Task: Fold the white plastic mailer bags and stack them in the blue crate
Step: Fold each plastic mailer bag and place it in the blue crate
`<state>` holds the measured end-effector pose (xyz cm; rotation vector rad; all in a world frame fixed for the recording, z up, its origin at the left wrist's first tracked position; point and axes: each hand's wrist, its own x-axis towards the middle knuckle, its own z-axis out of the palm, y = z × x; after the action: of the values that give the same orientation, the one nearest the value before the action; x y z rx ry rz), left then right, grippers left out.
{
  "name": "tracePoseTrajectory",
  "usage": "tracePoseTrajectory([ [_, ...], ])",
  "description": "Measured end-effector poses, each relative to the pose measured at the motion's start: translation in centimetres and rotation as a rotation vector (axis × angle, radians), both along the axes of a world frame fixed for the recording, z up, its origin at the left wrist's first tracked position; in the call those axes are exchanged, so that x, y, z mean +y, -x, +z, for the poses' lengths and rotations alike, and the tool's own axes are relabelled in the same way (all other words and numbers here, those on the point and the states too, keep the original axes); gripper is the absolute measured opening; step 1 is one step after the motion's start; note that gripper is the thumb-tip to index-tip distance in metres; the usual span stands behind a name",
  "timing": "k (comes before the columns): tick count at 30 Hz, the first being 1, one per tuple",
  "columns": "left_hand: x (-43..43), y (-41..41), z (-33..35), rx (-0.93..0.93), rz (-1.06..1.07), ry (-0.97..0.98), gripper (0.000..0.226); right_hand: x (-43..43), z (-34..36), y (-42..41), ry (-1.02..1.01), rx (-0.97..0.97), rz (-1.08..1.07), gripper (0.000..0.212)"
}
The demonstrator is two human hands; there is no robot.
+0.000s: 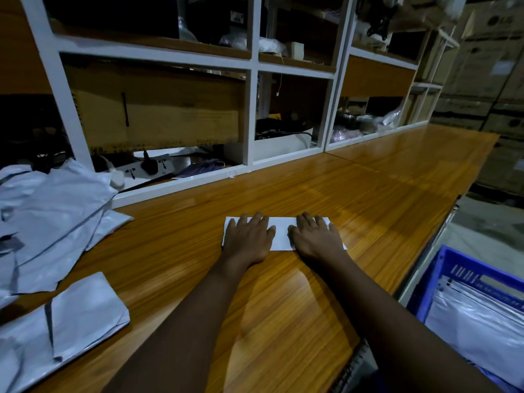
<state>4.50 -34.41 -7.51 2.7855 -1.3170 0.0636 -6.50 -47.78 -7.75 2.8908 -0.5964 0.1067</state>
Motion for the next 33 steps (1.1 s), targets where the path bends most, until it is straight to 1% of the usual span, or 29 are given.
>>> tracePoseTrajectory([
  [2, 0.3, -0.4, -0.3, -0.048, -0.015, -0.043, 0.057, -0.2, -0.1, 0.2, -0.005, 0.002, -0.019, 0.046],
  [5, 1.3, -1.1, -0.8, -0.133, -0.061, -0.115, 0.056, -0.7, -0.6, 1.4, 0.018, -0.003, -0.024, 0.046],
  [11, 1.4, -2.5, -1.0, -0.113, -0.044, -0.123, 0.056, -1.6, -0.2, 1.0, -0.074, -0.001, -0.058, 0.043],
  [13, 2.2, -2.7, -1.1, -0.092, -0.037, -0.131, 0.056, -1.8, -0.4, 1.7, -0.073, -0.008, -0.059, 0.043],
  [15, 3.2, -2.7, -0.9, -0.067, 0.006, -0.124, 0.056, -2.2, -0.9, 2.8, -0.08, -0.006, -0.107, 0.046],
  [16, 3.6, -2.5, -0.7, -0.063, 0.054, -0.084, 0.056, -2.2, -0.9, 3.3, -0.102, -0.007, -0.158, 0.053],
  [18, 4.1, -1.9, -0.2, -0.116, 0.141, 0.081, 0.054, -2.2, -0.8, 3.8, -0.143, -0.052, -0.248, 0.071],
  [19, 4.0, -1.5, -0.1, -0.179, 0.141, 0.162, 0.052, -2.0, -0.6, 3.8, -0.115, -0.096, -0.248, 0.071],
  [20, 3.8, -1.1, 0.1, -0.244, 0.111, 0.213, 0.051, -1.6, -0.4, 3.5, -0.043, -0.147, -0.2, 0.063],
  [22, 3.0, -0.2, 0.4, -0.31, 0.037, 0.245, 0.049, -0.8, 0.0, 2.3, 0.017, -0.186, -0.038, 0.051],
  [24, 1.4, 0.8, 0.7, -0.283, -0.028, 0.225, 0.049, -0.4, 0.0, 0.6, -0.047, -0.221, 0.095, 0.05],
  [25, 0.4, 1.4, 0.8, -0.252, -0.061, 0.205, 0.05, -0.3, -0.1, -0.1, -0.126, -0.224, 0.163, 0.049],
  [27, -1.4, 2.4, 1.0, -0.167, -0.105, 0.18, 0.051, 0.0, -0.1, -1.1, -0.217, -0.225, 0.224, 0.047],
  [28, -2.0, 2.6, 1.0, -0.122, -0.1, 0.172, 0.051, -0.1, 0.0, -1.4, -0.205, -0.231, 0.232, 0.046],
  [29, -2.4, 2.6, 0.9, -0.083, -0.078, 0.163, 0.051, -0.3, 0.0, -1.6, -0.181, -0.198, 0.217, 0.047],
  [31, -2.6, 2.1, 0.6, -0.035, -0.033, 0.123, 0.054, -0.7, -0.1, -1.8, -0.107, -0.076, 0.146, 0.051],
  [33, -2.3, 1.6, 0.0, -0.009, -0.018, 0.092, 0.053, -0.9, -0.4, -1.6, -0.093, 0.012, 0.088, 0.056],
])
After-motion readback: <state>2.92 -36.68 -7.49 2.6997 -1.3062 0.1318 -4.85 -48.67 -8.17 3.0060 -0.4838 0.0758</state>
